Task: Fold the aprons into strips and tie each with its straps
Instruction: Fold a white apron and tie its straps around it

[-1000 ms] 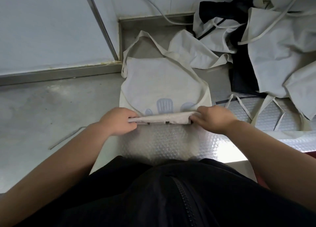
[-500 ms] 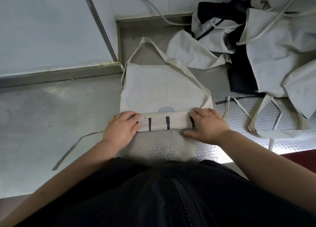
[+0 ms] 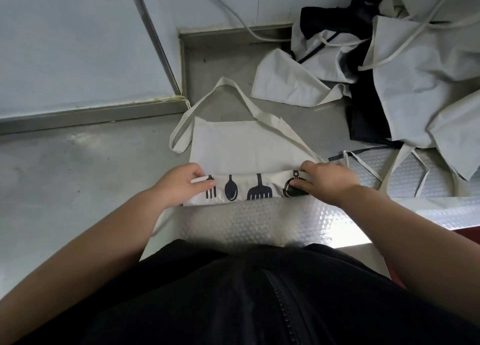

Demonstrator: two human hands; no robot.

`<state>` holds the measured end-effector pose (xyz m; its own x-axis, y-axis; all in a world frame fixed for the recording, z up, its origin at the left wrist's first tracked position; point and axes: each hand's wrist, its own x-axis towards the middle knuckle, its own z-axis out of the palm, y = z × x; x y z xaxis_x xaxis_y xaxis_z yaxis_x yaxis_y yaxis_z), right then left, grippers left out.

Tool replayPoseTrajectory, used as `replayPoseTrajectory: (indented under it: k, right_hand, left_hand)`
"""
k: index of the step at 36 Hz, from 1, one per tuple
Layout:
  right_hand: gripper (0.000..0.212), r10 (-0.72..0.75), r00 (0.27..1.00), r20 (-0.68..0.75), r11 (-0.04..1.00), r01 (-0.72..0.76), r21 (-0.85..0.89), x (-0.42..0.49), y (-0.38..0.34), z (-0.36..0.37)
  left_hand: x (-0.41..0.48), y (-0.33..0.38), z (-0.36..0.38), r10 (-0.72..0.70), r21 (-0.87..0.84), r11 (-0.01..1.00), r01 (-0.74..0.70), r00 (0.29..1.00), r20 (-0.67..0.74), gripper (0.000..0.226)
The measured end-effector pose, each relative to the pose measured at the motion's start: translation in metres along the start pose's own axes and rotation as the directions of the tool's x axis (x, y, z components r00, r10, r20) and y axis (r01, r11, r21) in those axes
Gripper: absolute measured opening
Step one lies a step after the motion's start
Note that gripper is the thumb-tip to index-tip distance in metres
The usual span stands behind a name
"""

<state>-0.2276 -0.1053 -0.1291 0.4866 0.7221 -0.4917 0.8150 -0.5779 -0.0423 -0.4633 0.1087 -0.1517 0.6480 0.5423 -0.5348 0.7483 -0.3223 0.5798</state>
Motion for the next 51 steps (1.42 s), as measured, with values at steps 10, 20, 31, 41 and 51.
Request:
replayPoseTrajectory:
  k: [10, 20, 31, 41, 51]
  right_hand:
    - [0.051, -0.152, 0.986, -0.071, 0.988, 0.153, 0.014, -0.015, -0.007, 0.018]
    - [0.038, -0.241, 0.968, -0.074, 0.962, 0.249, 0.112, -0.016, -0.001, 0.016]
    - [0.044, -0.118, 0.993, 0.031, 0.987, 0.114, 0.112, 0.003, 0.009, -0.002]
    - [0.054, -0.061, 0.995, -0.084, 0.987, 0.047, -0.154, 0.009, -0.001, -0.006]
    - [0.045, -0.047, 0.999, -0.003, 0.985, 0.046, -0.165, 0.008, -0.016, -0.001]
  left_hand:
    - [-0.015, -0.002, 0.037, 0.334, 0.496, 0.859, -0.13, 0.876, -0.348, 0.025]
    - [-0.029, 0.0, 0.031, 0.35, 0.548, 0.785, -0.288, 0.937, -0.008, 0.079]
    - [-0.004, 0.003, -0.007, -0.001, 0.105, 0.994, -0.013, 0.991, 0.132, 0.024]
    - [0.001, 0.005, 0.004, 0.009, 0.233, 0.972, 0.002, 0.999, -0.044, 0.028]
    - [0.002, 0.014, 0.004, 0.015, 0.602, 0.798, 0.032, 0.997, -0.072, 0.042]
